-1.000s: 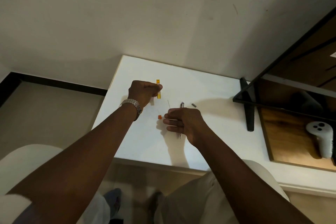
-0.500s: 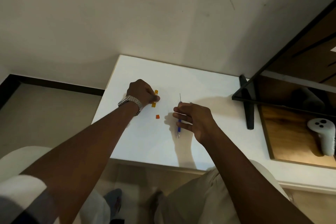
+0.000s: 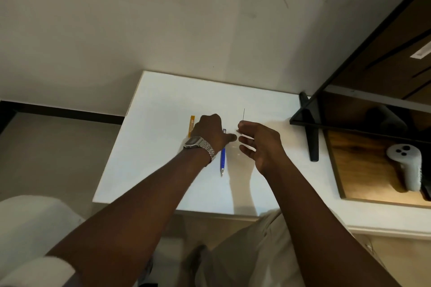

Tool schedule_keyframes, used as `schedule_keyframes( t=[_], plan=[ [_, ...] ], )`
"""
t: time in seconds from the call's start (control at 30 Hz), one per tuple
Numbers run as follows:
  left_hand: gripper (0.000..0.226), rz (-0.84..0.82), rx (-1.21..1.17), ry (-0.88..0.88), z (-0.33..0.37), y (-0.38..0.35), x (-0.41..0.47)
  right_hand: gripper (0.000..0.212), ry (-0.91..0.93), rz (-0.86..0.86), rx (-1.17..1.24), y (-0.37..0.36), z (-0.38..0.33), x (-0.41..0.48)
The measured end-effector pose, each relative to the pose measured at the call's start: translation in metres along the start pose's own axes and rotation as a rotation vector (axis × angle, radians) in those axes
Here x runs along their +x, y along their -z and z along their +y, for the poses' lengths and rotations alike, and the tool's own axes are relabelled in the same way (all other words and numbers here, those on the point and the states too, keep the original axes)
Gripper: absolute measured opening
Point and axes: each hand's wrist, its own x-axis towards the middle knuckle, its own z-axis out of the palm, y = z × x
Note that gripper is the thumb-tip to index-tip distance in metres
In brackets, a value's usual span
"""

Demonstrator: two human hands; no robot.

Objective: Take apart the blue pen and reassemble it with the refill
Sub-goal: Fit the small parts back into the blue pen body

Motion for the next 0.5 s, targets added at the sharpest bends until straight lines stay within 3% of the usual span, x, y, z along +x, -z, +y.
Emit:
schedule_keyframes(
  t=[0.2,0.4,0.5],
  plan=[
    [0.048,-0.025,0.094,0.063,0.003,-0.005,0.009,0.009,0.012,0.009,0.005,0.005,-0.001,-0.001],
    [0.038,-0.003,-0.11,0.18,0.003,-0.01,0.004,0.013,0.024,0.006,0.027,0.004,-0.004,-0.004],
    [0.036,0.034,-0.224,0.116,0.006,-0.008,-0.004,0.021,0.062,-0.006,0.031,0.005,-0.006,-0.005]
  ],
)
